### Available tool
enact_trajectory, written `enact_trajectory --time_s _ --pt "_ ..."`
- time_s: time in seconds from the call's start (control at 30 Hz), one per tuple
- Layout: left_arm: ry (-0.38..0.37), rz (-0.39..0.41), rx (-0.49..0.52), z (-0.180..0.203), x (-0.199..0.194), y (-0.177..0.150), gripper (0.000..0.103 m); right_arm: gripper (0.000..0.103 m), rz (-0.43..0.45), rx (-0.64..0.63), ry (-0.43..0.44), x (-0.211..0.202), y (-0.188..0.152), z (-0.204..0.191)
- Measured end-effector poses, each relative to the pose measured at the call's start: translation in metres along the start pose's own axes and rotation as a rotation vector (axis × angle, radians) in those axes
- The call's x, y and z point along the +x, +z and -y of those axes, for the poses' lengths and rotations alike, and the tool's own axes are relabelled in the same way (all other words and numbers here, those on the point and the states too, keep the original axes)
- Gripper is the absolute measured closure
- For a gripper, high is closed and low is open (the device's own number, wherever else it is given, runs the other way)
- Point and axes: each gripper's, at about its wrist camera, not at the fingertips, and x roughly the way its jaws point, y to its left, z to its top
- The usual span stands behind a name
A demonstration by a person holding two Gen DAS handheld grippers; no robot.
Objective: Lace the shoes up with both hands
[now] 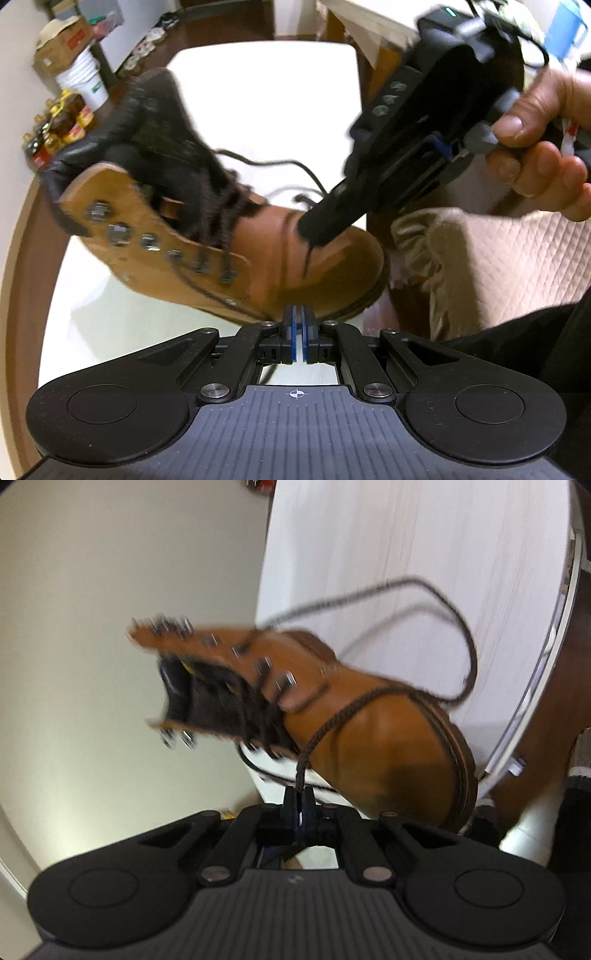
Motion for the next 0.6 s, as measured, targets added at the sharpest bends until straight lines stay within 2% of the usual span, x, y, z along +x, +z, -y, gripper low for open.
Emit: enact_trajectory --time_s 0.13,0.23,0.37,0.53,0.6 --pt "-0.015 0.065 0.039 -0.036 -0.041 0.024 0.096 0.1 0.053 -0.002 0.032 -0.019 0.005 -0.004" --pt "-0.038 0.092 0.144 -0.074 -0.065 0.055 0.087 0.1 0.115 -0.004 0.047 -0.031 0.006 -0.006" --pt "-0.101 0.025 0.267 -0.116 -0.051 0.092 0.085 0.1 0.221 0.019 0.067 -0.035 0.005 -0.008" --pt "-0.24 -0.077 0.448 -0.14 -0.013 0.115 0.084 0.1 0.389 0.057 0.091 -0.032 -0.018 -0.014" --pt "-0.273 -0.115 0.52 -0.148 0.005 0.116 0.084 0.1 0.476 0.083 0.079 -0.029 -0.034 -0.018"
